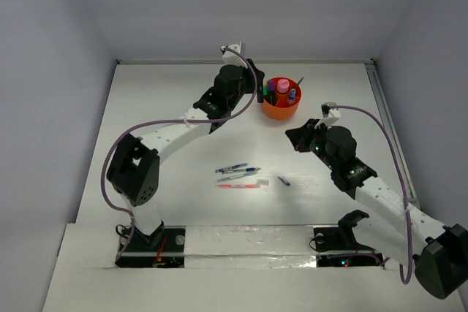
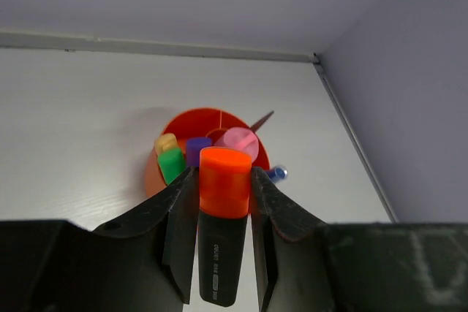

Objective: Sort the stationery into containers
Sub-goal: Place the pen in the storage box.

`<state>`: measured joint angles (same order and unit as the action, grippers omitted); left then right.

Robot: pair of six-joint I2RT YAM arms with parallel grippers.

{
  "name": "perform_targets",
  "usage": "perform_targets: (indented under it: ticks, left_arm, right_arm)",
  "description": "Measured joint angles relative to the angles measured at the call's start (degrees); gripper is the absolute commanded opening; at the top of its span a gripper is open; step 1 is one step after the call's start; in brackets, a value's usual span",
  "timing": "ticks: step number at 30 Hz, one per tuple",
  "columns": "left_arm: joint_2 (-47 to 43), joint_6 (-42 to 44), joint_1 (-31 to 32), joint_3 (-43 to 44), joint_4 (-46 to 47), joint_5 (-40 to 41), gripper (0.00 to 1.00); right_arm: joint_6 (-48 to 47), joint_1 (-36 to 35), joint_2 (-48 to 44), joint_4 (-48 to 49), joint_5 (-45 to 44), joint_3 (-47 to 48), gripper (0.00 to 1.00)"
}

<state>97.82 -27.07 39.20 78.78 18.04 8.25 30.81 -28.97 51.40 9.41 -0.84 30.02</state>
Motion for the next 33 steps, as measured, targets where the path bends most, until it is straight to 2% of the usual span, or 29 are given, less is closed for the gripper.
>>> perform_targets:
  ticks: [8,15,33]
  left_arm:
    - [11.26,1.09,2.16,2.58,11.61,11.56,0.00]
    - [18.49,3.04,3.89,7.15,17.84,15.82,0.00]
    - [23.78,10.80,7.63,6.69,29.92,27.96,0.00]
  right_arm:
    - [0.02,0.00,0.00,0.11,-1.70,-0.04,0.01]
    - [-0.04,0.00,1.51,1.03,-2.38,-0.11,0.01]
    - [-0.17,0.00,1.81,1.77,-2.93,-0.94,0.02]
